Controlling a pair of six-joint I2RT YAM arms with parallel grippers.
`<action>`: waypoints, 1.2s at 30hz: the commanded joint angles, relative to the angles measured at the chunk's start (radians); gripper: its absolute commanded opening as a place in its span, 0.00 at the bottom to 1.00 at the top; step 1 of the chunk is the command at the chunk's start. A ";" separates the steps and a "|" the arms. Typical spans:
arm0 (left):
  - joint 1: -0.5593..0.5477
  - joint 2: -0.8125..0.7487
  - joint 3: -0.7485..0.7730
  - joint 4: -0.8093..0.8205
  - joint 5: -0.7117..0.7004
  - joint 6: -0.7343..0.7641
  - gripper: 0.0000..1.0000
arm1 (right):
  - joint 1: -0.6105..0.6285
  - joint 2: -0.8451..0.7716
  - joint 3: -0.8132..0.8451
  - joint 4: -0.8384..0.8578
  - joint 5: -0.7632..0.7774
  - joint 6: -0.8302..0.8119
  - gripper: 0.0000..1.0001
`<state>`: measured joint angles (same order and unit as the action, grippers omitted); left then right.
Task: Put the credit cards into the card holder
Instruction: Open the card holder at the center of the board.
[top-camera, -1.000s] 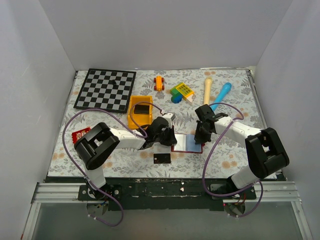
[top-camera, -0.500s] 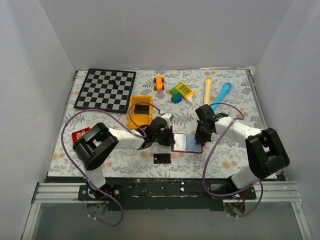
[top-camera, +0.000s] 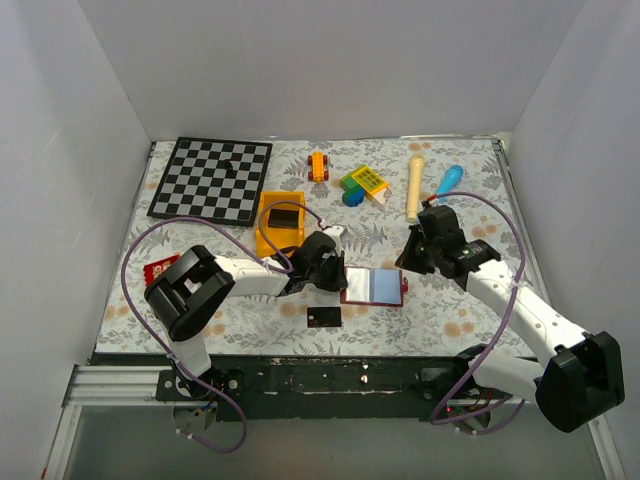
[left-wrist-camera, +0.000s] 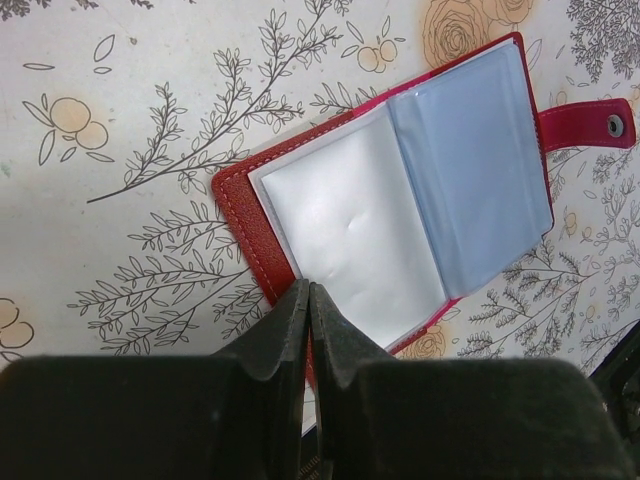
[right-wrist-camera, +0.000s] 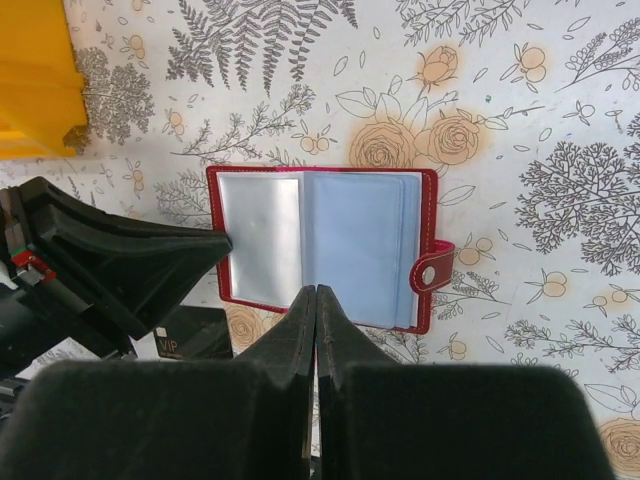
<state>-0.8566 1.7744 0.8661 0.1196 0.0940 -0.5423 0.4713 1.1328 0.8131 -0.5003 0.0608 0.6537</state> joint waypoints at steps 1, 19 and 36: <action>0.008 -0.050 0.020 -0.075 -0.004 0.013 0.04 | -0.002 -0.048 -0.018 0.014 0.016 -0.019 0.01; -0.002 -0.142 0.119 -0.113 -0.003 0.002 0.13 | -0.002 -0.140 -0.095 0.049 0.057 -0.038 0.11; 0.358 -0.601 -0.012 -0.311 -0.080 -0.071 0.72 | 0.098 0.183 0.309 0.105 -0.032 -0.382 0.40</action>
<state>-0.5381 1.2522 0.8642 -0.0826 0.0479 -0.5972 0.4946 1.1881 0.9279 -0.4461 0.0628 0.4473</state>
